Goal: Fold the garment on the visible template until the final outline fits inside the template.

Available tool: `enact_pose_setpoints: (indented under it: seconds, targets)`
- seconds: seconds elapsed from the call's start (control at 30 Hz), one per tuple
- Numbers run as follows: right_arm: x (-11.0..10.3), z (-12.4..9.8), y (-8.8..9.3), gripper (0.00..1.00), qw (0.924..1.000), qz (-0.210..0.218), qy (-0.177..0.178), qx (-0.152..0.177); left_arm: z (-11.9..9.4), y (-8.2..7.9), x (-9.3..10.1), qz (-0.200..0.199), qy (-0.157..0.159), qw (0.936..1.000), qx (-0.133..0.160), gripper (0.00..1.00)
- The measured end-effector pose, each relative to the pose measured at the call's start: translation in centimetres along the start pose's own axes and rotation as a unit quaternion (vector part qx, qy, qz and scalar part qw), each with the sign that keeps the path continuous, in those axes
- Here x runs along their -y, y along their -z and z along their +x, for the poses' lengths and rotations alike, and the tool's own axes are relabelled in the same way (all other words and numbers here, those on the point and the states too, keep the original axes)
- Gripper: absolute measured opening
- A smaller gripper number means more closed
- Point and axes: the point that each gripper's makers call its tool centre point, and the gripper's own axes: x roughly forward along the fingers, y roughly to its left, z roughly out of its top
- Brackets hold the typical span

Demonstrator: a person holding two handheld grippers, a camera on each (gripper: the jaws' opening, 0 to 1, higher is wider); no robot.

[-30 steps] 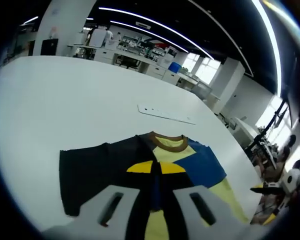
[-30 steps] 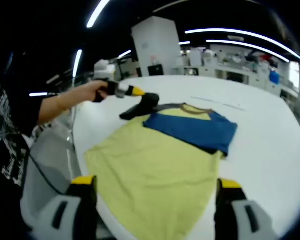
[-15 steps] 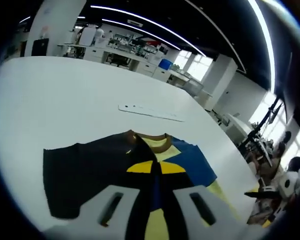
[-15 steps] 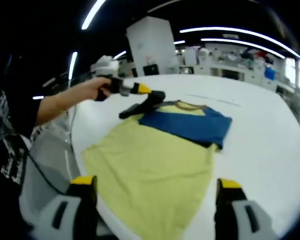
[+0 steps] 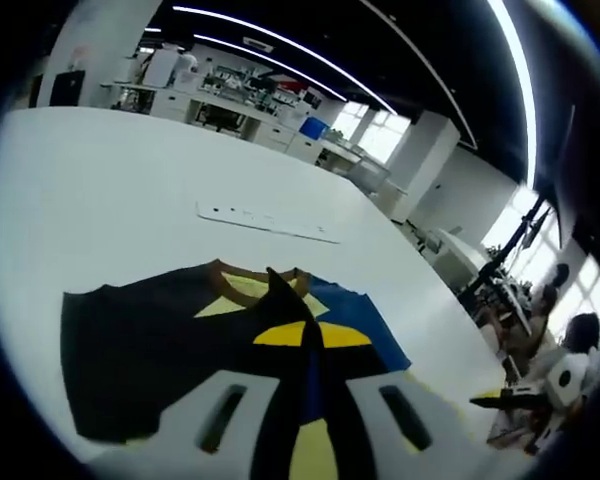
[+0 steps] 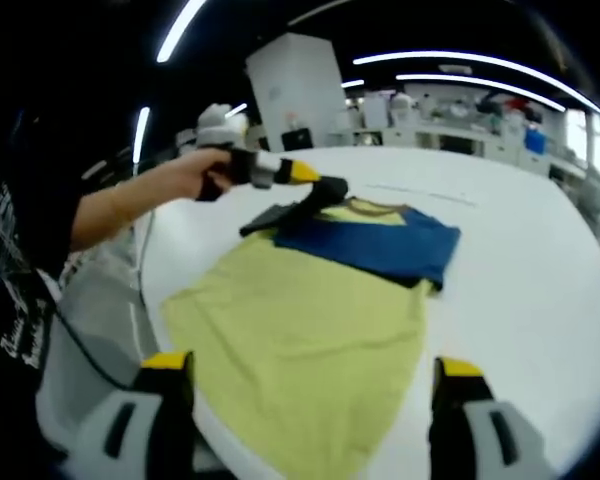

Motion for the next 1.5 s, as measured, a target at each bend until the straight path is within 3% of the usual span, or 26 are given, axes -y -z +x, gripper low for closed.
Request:
enact_pose_setpoints:
  seconds: [0.37,0.77,1.03,1.5]
  targets:
    - [0.1,0.1,0.5,0.99,1.0000,0.005,0.000,-0.004,1.8,0.3,2.9,-0.012,0.033,0.9993,0.009,0.00]
    - [0.5,0.3,1.0,0.99,0.9999,0.010,0.001,-0.012,3.1,1.8,6.9,0.014,0.081,0.9966,0.004,0.00]
    - [0.6,0.4,1.9,0.99,0.9996,0.020,0.000,-0.018,4.6,3.0,8.2,0.006,0.105,0.9944,-0.006,0.00]
    - [0.8,0.7,2.6,0.99,0.9993,0.025,-0.002,-0.028,7.2,5.0,10.3,-0.010,0.120,0.9925,-0.024,0.00]
